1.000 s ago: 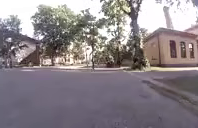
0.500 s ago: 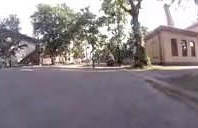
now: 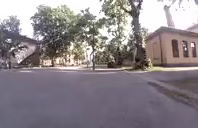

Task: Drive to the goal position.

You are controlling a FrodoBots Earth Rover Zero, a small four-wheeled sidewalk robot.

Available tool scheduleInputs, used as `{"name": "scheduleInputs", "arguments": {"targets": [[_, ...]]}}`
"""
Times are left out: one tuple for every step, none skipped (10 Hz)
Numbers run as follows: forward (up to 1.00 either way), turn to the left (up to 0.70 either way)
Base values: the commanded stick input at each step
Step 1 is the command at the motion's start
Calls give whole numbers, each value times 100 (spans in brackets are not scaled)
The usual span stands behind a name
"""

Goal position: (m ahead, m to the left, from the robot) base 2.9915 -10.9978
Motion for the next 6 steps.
{"name": "scheduleInputs", "arguments": {"targets": [[44, 2], [44, 2], [44, 2], [44, 2], [44, 2], [44, 2]]}}
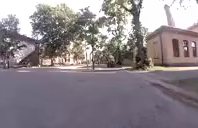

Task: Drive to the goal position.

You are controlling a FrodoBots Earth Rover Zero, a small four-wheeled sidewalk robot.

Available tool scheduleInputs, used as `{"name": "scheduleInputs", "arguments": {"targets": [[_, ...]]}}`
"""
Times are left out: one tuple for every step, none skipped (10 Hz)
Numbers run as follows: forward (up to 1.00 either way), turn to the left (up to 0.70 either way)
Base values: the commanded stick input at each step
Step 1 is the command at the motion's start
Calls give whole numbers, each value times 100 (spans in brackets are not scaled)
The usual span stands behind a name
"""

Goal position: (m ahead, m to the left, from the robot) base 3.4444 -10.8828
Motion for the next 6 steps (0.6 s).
{"name": "scheduleInputs", "arguments": {"targets": [[44, 2], [44, 2], [44, 2], [44, 2], [44, 2], [44, 2]]}}
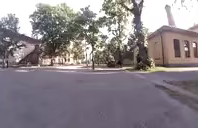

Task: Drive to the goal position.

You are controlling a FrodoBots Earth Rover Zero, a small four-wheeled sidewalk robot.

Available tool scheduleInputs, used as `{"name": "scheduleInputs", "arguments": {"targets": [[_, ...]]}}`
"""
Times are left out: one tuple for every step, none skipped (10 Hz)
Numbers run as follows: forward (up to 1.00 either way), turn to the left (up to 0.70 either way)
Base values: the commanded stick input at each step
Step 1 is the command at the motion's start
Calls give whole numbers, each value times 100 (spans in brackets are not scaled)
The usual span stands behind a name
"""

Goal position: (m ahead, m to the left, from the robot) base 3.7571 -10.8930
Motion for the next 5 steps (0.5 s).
{"name": "scheduleInputs", "arguments": {"targets": [[44, 2], [44, 2], [44, 2], [44, 2], [44, 2]]}}
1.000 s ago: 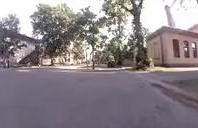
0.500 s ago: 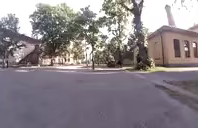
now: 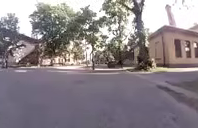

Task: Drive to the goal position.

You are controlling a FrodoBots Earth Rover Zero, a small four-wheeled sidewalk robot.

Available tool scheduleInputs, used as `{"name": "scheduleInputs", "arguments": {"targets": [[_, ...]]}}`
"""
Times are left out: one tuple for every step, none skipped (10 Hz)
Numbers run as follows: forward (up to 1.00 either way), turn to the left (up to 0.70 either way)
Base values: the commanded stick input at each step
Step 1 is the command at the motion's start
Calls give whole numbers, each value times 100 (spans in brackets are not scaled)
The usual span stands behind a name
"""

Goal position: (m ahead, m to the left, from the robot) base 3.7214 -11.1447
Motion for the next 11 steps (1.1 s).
{"name": "scheduleInputs", "arguments": {"targets": [[44, 2], [44, 2], [44, 2], [44, 2], [44, 2], [44, 2], [44, 2], [44, 2], [44, 2], [44, 2], [44, 2]]}}
